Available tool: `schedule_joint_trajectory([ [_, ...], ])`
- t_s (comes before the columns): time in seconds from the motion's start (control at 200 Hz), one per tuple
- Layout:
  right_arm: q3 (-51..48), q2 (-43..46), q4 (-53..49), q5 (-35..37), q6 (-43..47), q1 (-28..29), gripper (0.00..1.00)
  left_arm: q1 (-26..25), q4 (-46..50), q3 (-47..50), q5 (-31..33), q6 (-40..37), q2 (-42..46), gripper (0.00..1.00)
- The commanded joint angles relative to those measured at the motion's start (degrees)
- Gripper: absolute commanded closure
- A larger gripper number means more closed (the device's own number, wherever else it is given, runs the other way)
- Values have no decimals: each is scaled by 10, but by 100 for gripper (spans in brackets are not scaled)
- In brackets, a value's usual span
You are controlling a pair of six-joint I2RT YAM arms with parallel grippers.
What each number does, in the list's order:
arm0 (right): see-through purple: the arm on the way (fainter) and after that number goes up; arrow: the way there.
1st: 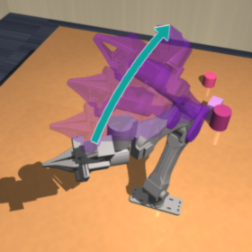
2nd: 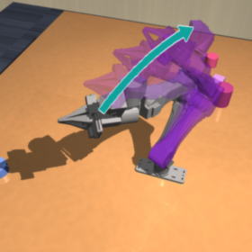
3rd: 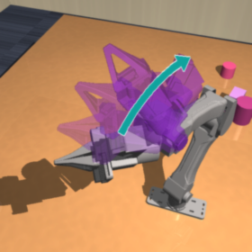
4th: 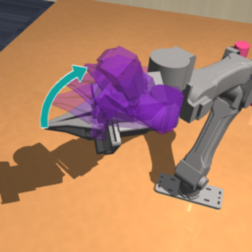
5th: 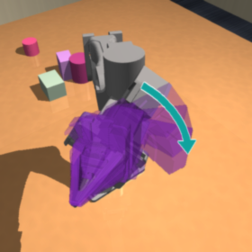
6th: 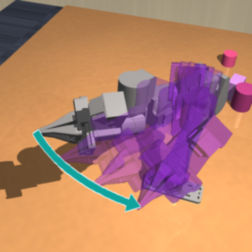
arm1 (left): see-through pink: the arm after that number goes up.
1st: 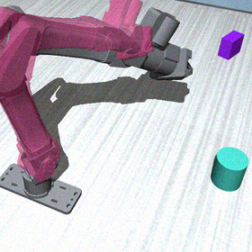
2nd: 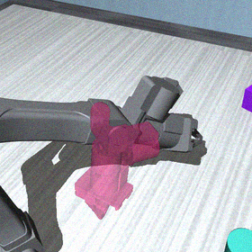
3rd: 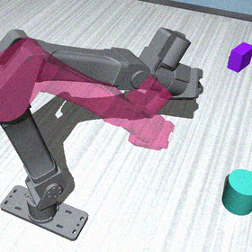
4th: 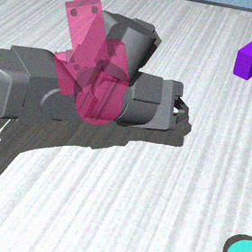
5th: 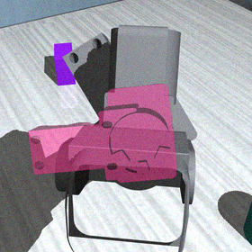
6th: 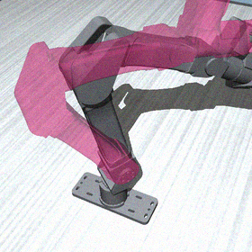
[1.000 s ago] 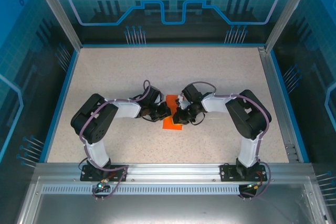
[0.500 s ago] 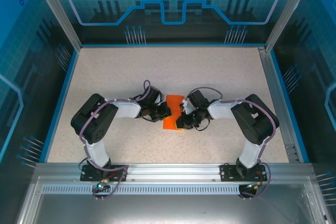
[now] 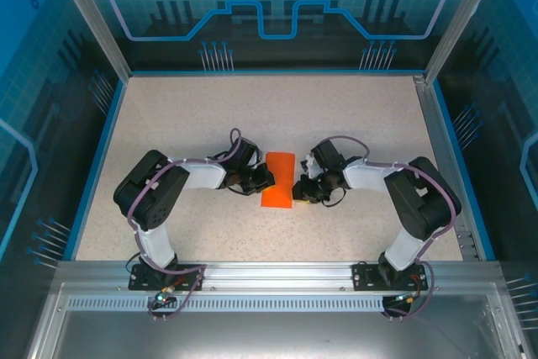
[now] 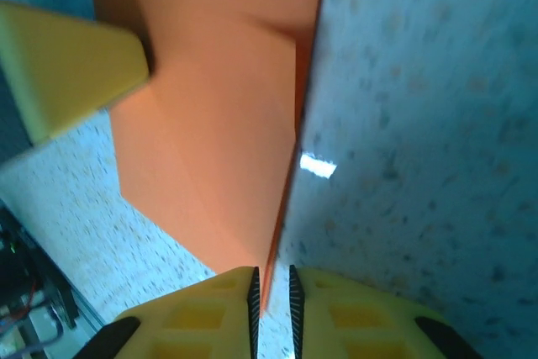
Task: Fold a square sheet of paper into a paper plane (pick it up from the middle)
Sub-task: Fold the triangle a second time at the center of the table, then turn over the paper at the center of the table.
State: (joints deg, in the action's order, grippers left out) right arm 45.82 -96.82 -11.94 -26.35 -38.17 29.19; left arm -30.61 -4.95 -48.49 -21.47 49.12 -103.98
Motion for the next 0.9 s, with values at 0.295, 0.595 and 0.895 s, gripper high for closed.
schedule_joint_trajectory([
  [0.295, 79, -58, -12, 54, -44, -14, 67, -2, 30, -14, 15, 1, 11, 90],
  [0.595, 76, -75, 27, -6, -45, -12, 71, -2, 27, -12, 13, 1, 11, 90],
  [0.895, 49, -56, 70, -23, -49, -12, 74, -2, 18, -12, 11, 8, 20, 88],
])
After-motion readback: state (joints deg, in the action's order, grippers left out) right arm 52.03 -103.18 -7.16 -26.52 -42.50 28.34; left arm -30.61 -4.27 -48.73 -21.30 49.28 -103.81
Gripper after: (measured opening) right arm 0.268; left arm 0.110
